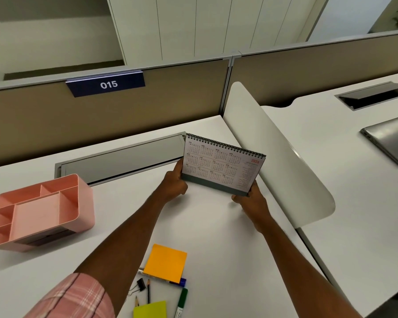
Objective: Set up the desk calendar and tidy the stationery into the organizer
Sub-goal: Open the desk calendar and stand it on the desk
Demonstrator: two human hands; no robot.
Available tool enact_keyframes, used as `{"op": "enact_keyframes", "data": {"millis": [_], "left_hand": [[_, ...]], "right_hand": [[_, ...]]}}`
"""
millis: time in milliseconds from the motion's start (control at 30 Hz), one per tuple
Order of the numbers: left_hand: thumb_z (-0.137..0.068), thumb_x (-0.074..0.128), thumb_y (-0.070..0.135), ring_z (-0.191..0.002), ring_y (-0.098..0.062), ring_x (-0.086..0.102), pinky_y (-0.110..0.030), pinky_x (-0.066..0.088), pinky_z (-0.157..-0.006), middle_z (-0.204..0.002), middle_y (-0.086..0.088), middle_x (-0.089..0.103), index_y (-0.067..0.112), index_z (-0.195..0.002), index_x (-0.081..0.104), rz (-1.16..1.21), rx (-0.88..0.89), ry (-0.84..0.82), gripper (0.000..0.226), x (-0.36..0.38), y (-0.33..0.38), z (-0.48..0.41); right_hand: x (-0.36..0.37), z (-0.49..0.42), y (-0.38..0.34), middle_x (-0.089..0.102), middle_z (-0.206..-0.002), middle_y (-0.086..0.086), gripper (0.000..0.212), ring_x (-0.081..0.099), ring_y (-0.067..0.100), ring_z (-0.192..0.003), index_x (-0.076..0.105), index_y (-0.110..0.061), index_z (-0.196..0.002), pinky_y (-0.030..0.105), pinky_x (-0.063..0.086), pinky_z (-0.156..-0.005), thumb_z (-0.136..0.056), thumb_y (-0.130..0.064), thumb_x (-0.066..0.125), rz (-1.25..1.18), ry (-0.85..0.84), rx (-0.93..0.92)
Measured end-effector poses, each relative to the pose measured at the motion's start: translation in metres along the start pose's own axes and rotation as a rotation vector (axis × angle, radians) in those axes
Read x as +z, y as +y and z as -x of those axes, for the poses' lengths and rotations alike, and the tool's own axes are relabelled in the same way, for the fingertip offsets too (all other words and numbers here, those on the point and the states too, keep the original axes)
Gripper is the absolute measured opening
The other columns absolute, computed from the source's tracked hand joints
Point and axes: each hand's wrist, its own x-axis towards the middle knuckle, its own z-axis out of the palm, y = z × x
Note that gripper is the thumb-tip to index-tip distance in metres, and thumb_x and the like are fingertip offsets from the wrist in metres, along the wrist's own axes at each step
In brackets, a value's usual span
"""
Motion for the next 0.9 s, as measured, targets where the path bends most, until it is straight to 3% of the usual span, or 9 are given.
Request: {"op": "enact_keyframes", "data": {"millis": [67, 200, 300, 367, 500, 700, 833, 900], "left_hand": [[-0.072, 0.062, -0.012, -0.127, -0.029, 0.054, -0.047, 0.057, -0.101, -0.146, -0.002, 0.049, 0.048, -0.159, 0.011, 0.0, -0.007, 0.008, 0.117, 0.001, -0.001, 0.0], [-0.068, 0.062, 0.0, -0.123, -0.031, 0.058, -0.05, 0.059, -0.099, -0.138, -0.001, 0.052, 0.053, -0.155, 0.015, 0.006, -0.028, 0.036, 0.113, 0.007, -0.002, -0.002], [-0.071, 0.06, 0.014, -0.115, -0.03, 0.058, -0.051, 0.058, -0.097, -0.128, -0.003, 0.05, 0.063, -0.151, 0.007, -0.053, -0.05, 0.116, 0.108, 0.012, 0.0, 0.003], [-0.076, 0.06, 0.015, -0.112, -0.03, 0.057, -0.051, 0.056, -0.1, -0.124, -0.004, 0.049, 0.063, -0.152, 0.003, -0.065, -0.059, 0.133, 0.107, 0.014, 0.002, 0.006], [-0.068, 0.057, 0.021, -0.106, -0.029, 0.062, -0.053, 0.057, -0.098, -0.133, -0.004, 0.054, 0.072, -0.144, -0.01, -0.049, -0.067, 0.135, 0.113, 0.017, -0.006, 0.002], [-0.063, 0.062, 0.018, -0.115, -0.03, 0.063, -0.054, 0.057, -0.097, -0.153, -0.004, 0.046, 0.085, -0.128, -0.018, 0.0, -0.031, 0.138, 0.123, 0.016, -0.024, -0.008], [-0.06, 0.063, 0.015, -0.129, -0.032, 0.055, -0.055, 0.053, -0.103, -0.161, -0.004, 0.039, 0.078, -0.138, -0.014, 0.032, -0.035, 0.11, 0.126, 0.014, -0.02, -0.003], [-0.061, 0.065, 0.016, -0.13, -0.033, 0.054, -0.055, 0.052, -0.104, -0.163, -0.006, 0.036, 0.07, -0.144, -0.012, 0.031, -0.053, 0.108, 0.126, 0.011, -0.013, 0.007]], "right_hand": [[-0.002, -0.002, 0.001, 0.063, -0.127, -0.015, 0.076, 0.063, 0.017, -0.113, 0.041, -0.046, -0.14, 0.042, 0.06, -0.092, -0.081, -0.013, 0.076, -0.007, -0.017, 0.016], [-0.003, -0.003, 0.0, 0.064, -0.123, -0.014, 0.063, 0.065, 0.017, -0.109, 0.047, -0.047, -0.131, 0.036, 0.062, -0.077, -0.083, -0.016, 0.075, -0.061, -0.026, 0.041], [0.0, -0.004, -0.002, 0.063, -0.126, -0.016, 0.063, 0.062, 0.016, -0.113, 0.047, -0.046, -0.135, 0.04, 0.058, -0.093, -0.085, -0.024, 0.077, -0.099, 0.0, 0.028], [0.002, -0.003, -0.004, 0.064, -0.126, -0.016, 0.063, 0.062, 0.013, -0.113, 0.048, -0.045, -0.136, 0.033, 0.055, -0.092, -0.085, -0.024, 0.077, -0.109, 0.013, 0.012], [0.001, 0.0, -0.003, 0.065, -0.121, -0.019, 0.061, 0.062, 0.009, -0.111, 0.051, -0.042, -0.134, 0.02, 0.049, -0.082, -0.084, -0.021, 0.078, -0.119, 0.041, 0.007], [0.005, 0.001, -0.004, 0.065, -0.118, -0.017, 0.063, 0.063, 0.011, -0.109, 0.05, -0.035, -0.141, 0.024, 0.05, -0.09, -0.086, -0.025, 0.08, -0.114, 0.083, -0.009], [0.0, 0.0, -0.002, 0.064, -0.117, -0.015, 0.059, 0.063, 0.014, -0.109, 0.051, -0.033, -0.136, 0.023, 0.05, -0.087, -0.086, -0.023, 0.081, -0.086, 0.146, -0.013], [-0.001, 0.0, 0.001, 0.062, -0.131, -0.009, 0.061, 0.06, 0.02, -0.12, 0.049, -0.031, -0.136, 0.032, 0.051, -0.098, -0.085, -0.027, 0.082, -0.072, 0.173, -0.008]]}}
